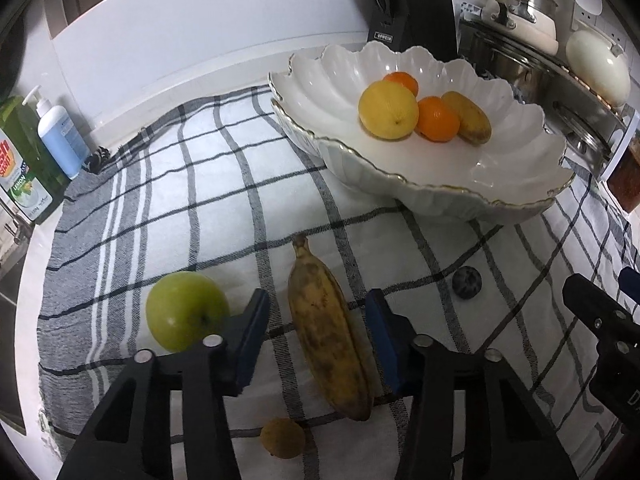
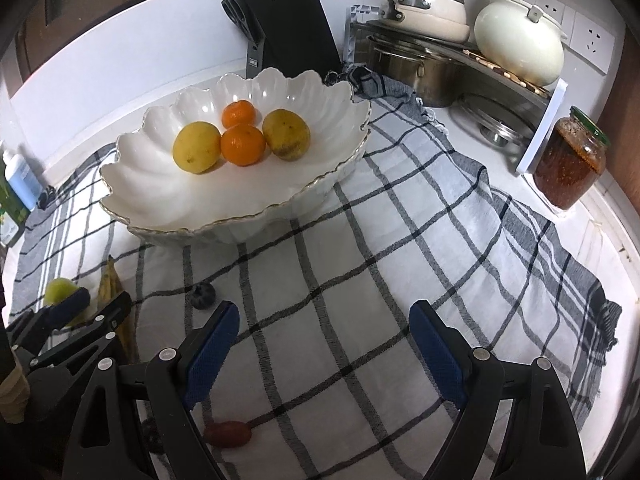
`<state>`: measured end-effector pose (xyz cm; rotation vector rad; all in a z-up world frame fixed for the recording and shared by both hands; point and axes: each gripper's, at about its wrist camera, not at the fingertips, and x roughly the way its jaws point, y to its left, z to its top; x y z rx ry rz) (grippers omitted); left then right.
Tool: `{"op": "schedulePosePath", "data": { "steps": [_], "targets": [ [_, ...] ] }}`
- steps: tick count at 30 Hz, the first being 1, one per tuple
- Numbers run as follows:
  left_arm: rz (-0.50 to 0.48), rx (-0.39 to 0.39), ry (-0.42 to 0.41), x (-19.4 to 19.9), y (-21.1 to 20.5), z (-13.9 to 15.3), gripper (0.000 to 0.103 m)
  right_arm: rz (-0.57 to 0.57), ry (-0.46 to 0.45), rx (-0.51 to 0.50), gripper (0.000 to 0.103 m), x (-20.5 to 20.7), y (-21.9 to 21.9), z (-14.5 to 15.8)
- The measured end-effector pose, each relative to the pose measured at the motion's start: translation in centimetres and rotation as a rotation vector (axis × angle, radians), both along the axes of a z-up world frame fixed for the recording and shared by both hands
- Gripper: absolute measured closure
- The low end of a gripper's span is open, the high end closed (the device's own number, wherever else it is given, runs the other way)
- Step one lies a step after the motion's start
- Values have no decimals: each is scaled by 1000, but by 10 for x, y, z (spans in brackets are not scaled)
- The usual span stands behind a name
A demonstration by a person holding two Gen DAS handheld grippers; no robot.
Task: Organize fruits
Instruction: 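Grasp the brown-spotted banana with the left tool, then hold the banana in the left tool while the right tool grasps the blueberry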
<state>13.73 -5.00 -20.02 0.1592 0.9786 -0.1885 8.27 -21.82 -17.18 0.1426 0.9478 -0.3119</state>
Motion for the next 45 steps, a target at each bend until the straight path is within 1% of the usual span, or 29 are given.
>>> {"op": "schedulePosePath", "data": {
  "steps": [2, 6, 14, 17, 23, 29, 33, 37, 45],
  "targets": [
    [-5, -2, 12, 1, -1, -3, 66, -1, 3, -2, 15, 1, 0, 0],
    [-8, 0, 11, 2, -1, -6, 70, -1, 9, -5, 15, 2, 0, -1],
    [-25, -4, -5, 1, 0, -7, 72, -1, 17, -8, 15, 0, 0, -3],
    [-30, -11, 3, 0, 0, -6, 72, 0, 13, -10, 15, -2, -1, -1],
    [-44, -15, -7, -6, 0, 5, 73, -3, -3, -3, 15, -7, -2, 6],
    [-60, 9, -38, -18, 0, 18, 73, 6, -9, 6, 15, -18, 0, 9],
    [-56, 3, -54, -28, 4, 24, 73, 10, -10, 24, 16, -30, 1, 9],
    [-45, -8, -73, -37, 9, 29, 73, 14, -6, 62, 16, -40, 4, 6],
    [-14, -24, -88, -43, 22, 35, 74, 40, -18, 72, 17, -40, 12, 7]
  ]
}}
